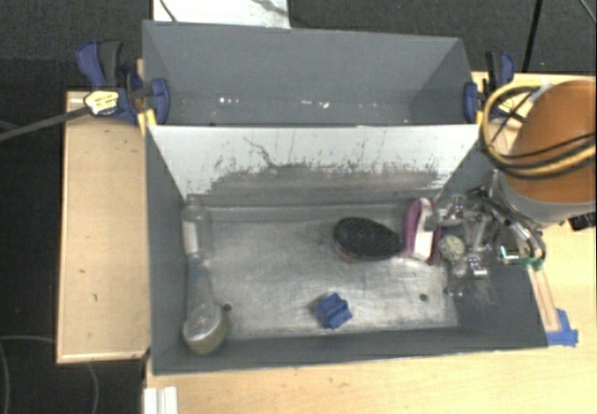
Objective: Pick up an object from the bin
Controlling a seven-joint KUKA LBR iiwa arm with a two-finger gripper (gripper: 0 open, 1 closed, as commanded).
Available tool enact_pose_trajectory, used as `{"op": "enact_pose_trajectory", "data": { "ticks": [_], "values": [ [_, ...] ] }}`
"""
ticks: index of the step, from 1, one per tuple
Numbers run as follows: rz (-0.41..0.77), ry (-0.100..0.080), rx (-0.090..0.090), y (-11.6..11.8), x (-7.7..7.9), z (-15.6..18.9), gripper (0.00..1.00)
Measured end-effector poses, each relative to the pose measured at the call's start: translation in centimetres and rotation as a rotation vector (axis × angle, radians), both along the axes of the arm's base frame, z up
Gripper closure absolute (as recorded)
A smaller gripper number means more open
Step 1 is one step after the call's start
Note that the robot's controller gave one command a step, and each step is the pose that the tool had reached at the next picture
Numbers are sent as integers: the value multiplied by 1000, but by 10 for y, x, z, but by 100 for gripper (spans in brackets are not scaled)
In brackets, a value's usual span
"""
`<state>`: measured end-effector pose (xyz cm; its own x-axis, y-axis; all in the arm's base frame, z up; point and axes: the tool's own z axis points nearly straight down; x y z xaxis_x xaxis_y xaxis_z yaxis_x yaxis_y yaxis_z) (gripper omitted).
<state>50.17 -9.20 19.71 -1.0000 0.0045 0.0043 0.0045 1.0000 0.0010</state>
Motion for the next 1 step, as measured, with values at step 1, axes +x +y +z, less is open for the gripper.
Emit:
{"op": "enact_pose_trajectory", "data": {
  "ticks": [1],
  "values": [
    [-15,-12,-1,49,41,-128,0]
  ]
}}
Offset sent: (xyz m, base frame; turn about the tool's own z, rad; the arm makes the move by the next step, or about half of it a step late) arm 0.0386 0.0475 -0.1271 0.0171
